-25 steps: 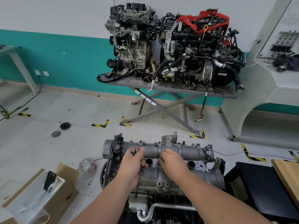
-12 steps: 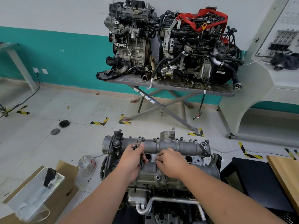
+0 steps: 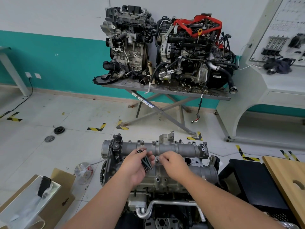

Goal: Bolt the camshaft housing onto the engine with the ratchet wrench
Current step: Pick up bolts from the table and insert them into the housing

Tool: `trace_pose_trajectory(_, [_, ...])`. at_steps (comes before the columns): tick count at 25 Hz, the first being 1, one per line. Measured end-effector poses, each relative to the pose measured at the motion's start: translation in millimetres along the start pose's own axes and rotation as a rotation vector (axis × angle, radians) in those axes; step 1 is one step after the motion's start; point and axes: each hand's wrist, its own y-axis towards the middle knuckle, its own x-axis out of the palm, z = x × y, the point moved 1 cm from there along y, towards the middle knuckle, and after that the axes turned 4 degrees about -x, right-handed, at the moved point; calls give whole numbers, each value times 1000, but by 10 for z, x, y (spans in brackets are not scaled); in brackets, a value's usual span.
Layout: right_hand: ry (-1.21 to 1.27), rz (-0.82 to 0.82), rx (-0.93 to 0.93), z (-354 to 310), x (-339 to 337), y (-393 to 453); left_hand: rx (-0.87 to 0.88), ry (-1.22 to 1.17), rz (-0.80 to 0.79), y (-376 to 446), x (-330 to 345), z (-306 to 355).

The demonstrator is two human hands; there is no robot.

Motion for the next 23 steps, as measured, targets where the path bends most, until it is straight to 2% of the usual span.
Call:
trace_pose_trajectory(2, [360,150,153,-90,-48,-27,-5,0,-27,-6,37,-15])
trace_pose_trajectory(4, [701,80,255,-224,-119,-3,-15,0,-62,-12,97,-37])
trace_pose_trajectory(5, [729,41,256,-275,-172,11,-21,3,-77,-12,127,-46])
trace_pose_trajectory(9, [510,13,211,-320,-297,-37,-43,90,-143,-4,216,-102])
trace_pose_trajectory(14, [515,11,215,-238,-308,-43,-59,198,-165,-9,269,-172])
trace_pose_trajectory(19, [615,119,242,-177,-321,-32,-57,187,-78,53,217,-201])
trace_pose_trajectory(23, [743,257,297,-63,-431,-24,-32,262,71,105,124,-244])
